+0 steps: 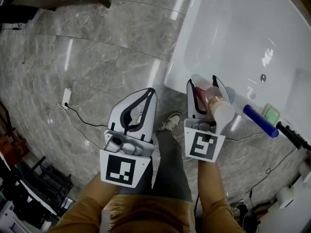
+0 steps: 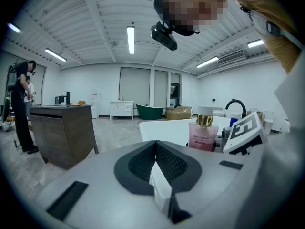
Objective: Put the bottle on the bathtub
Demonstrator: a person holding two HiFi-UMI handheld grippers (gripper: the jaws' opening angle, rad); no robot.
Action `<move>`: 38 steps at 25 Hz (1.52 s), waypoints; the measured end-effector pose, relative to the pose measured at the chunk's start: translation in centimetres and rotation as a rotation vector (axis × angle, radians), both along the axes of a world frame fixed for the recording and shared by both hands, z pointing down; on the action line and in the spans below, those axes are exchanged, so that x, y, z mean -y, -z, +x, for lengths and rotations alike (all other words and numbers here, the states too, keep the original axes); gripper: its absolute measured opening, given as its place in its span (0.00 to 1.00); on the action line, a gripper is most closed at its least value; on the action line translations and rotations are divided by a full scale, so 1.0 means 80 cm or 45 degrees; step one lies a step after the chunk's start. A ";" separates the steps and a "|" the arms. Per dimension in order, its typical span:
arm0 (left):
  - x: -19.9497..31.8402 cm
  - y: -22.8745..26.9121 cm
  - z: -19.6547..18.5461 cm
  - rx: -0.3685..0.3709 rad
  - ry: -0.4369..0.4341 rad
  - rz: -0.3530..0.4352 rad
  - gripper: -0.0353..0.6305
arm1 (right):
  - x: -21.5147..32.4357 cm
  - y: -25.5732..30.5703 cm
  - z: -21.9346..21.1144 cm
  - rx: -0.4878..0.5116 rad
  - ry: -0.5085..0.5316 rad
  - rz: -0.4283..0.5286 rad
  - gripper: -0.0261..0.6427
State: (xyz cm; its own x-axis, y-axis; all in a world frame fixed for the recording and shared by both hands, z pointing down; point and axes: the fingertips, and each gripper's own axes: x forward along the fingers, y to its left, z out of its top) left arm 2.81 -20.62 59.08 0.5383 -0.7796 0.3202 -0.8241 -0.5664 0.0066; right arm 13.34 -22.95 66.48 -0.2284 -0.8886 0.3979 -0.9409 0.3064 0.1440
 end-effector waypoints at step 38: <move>-0.019 0.011 0.003 -0.017 -0.095 -0.026 0.06 | -0.043 0.014 0.014 -0.081 -0.044 -0.033 0.42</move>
